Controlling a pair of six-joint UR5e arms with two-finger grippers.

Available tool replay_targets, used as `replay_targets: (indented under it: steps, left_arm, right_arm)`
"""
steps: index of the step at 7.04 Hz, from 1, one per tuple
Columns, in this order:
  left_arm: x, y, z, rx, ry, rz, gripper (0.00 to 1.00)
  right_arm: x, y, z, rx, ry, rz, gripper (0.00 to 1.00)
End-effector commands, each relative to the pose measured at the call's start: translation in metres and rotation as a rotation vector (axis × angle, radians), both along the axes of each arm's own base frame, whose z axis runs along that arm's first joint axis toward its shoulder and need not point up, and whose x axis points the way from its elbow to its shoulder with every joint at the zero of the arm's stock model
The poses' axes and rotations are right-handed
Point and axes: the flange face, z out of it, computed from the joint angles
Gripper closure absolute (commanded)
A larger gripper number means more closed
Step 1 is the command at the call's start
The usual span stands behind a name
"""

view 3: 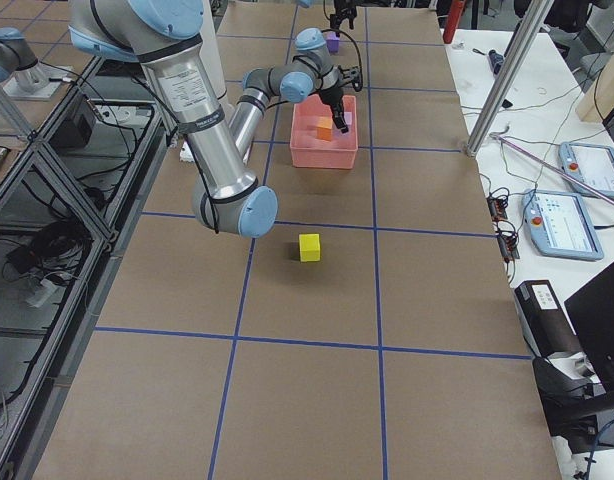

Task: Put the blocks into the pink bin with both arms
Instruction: 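Carry the light pink cube into the bin with the right gripper and release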

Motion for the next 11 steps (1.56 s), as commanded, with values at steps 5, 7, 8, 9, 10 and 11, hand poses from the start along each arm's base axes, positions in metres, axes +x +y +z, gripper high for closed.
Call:
replay_targets:
  steps: [5,7,8,9,10,11]
  left_arm:
    - [-0.069,0.047,0.084,-0.221,-0.033,-0.161,0.0]
    - [-0.081,0.081,0.099,-0.415,0.054,-0.371,0.0]
    - [-0.078,0.084,0.105,-0.483,0.125,-0.472,0.0]
    - [-0.078,0.084,0.127,-0.51,0.152,-0.515,0.0]
    - [-0.075,0.072,0.122,-0.514,0.16,-0.563,0.0]
    - [-0.067,0.061,0.117,-0.507,0.164,-0.564,0.0]
  right_arm:
    - [-0.053,0.029,-0.018,0.006,-0.003,0.067,0.01]
    - [-0.016,0.005,-0.023,-0.029,-0.044,0.044,0.01]
    - [0.004,-0.011,-0.025,-0.024,-0.049,0.031,0.01]
    - [0.023,-0.021,-0.023,-0.024,-0.054,0.017,0.01]
    - [0.036,-0.029,-0.023,-0.02,-0.055,0.009,0.01]
    - [0.037,-0.03,-0.016,-0.024,-0.045,0.009,0.01]
